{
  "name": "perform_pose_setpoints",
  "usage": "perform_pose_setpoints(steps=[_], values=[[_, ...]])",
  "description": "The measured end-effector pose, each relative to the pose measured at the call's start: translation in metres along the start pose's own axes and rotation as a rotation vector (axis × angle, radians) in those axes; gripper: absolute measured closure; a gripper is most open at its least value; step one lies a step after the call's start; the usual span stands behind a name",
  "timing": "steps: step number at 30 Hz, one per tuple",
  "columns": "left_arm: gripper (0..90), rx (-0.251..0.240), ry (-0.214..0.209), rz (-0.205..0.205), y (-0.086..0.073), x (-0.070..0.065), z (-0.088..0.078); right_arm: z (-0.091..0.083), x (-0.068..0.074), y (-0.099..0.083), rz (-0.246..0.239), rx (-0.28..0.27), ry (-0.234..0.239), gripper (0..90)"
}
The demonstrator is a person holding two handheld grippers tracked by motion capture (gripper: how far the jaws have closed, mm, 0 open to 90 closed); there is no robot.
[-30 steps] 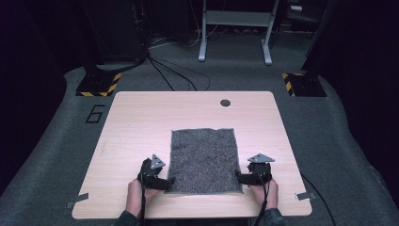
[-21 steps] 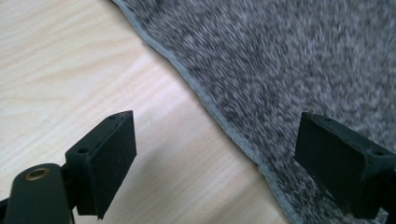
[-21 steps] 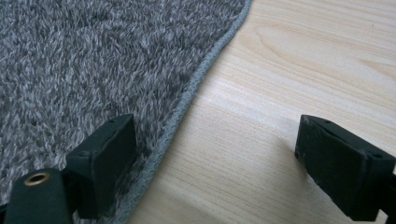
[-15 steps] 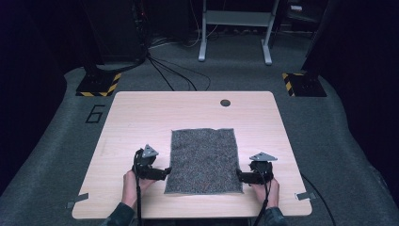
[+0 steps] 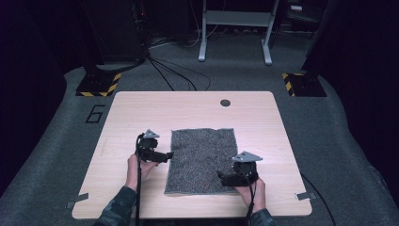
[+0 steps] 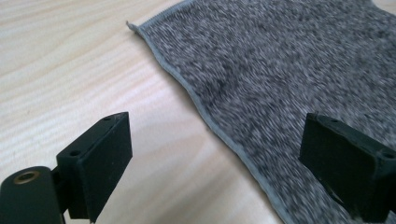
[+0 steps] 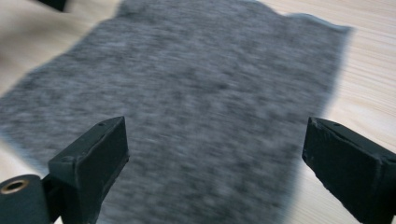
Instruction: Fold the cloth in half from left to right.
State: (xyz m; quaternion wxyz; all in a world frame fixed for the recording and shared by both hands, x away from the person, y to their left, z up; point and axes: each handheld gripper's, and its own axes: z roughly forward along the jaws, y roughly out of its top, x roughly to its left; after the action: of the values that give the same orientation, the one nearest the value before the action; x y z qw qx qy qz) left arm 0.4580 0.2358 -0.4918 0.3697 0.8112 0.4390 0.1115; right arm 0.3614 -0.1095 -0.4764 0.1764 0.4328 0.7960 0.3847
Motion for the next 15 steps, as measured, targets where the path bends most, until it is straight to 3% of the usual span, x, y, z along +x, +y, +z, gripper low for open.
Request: perform_pose_setpoints(steps=[10,15], values=[[7.1,0.005,-0.023,-0.020,0.026,0.009,0.023,0.027,0.061,0.015,-0.100,0.025,0.140,6.4],[8.1,0.027,-0.034,-0.023,0.039,0.014,0.033,0.040,0.089,0.021,-0.177,0.048,0.189,6.3]])
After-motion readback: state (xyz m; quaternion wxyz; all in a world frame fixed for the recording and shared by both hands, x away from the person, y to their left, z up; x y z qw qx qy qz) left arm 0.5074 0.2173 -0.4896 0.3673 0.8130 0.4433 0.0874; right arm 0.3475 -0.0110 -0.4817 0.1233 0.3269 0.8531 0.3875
